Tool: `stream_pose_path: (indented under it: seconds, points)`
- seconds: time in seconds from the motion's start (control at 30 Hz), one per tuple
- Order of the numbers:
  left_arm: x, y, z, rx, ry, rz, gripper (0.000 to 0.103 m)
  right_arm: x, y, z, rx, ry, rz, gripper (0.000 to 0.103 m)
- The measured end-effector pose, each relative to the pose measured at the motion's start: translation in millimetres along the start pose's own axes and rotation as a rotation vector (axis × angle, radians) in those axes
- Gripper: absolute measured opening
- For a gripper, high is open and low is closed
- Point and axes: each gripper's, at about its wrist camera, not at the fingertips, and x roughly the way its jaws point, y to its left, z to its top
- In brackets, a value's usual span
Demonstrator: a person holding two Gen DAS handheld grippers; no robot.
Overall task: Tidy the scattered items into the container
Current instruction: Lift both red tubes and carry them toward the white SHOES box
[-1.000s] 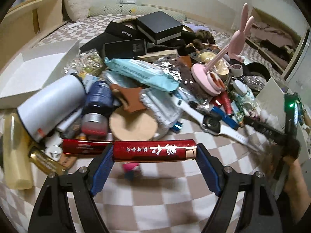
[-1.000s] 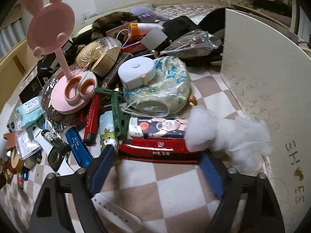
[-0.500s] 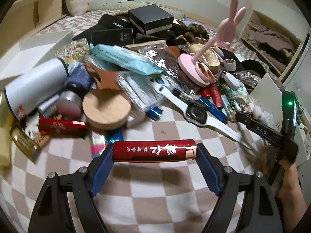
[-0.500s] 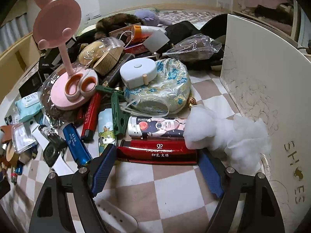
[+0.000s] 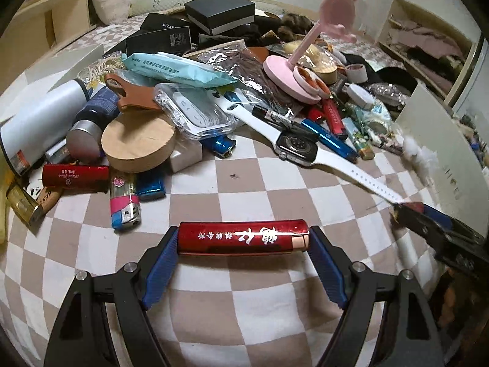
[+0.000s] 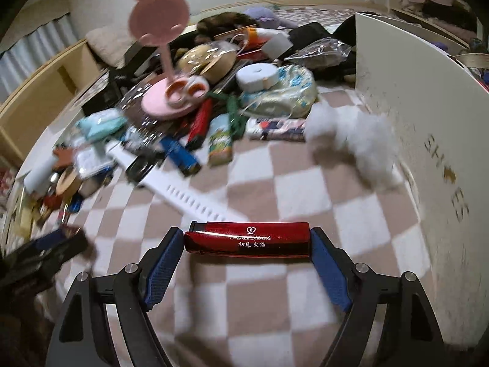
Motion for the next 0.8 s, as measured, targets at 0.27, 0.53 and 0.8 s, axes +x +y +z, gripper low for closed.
stream_pose_path:
  seconds: [0.27,0.53,0.8]
  points:
    - [-8.2,-0.8,0.6,0.016,-0.031,0.031,0.082,-14.5,15.0,-22.0,-0.041,-0.002,0.022,0.083]
    - [-23.8,-5.8,-9.5,-0.018,-0.050,0.027,0.082,-33.8,14.2,-26.2,-0.020,-0.021,0.060,0.083]
    - [-56.8,-16.2,-11.8,-0.044,-0.113,0.036,0.082,-65.0,13.0,-23.3,-0.034,-0.071,0.094,0.083]
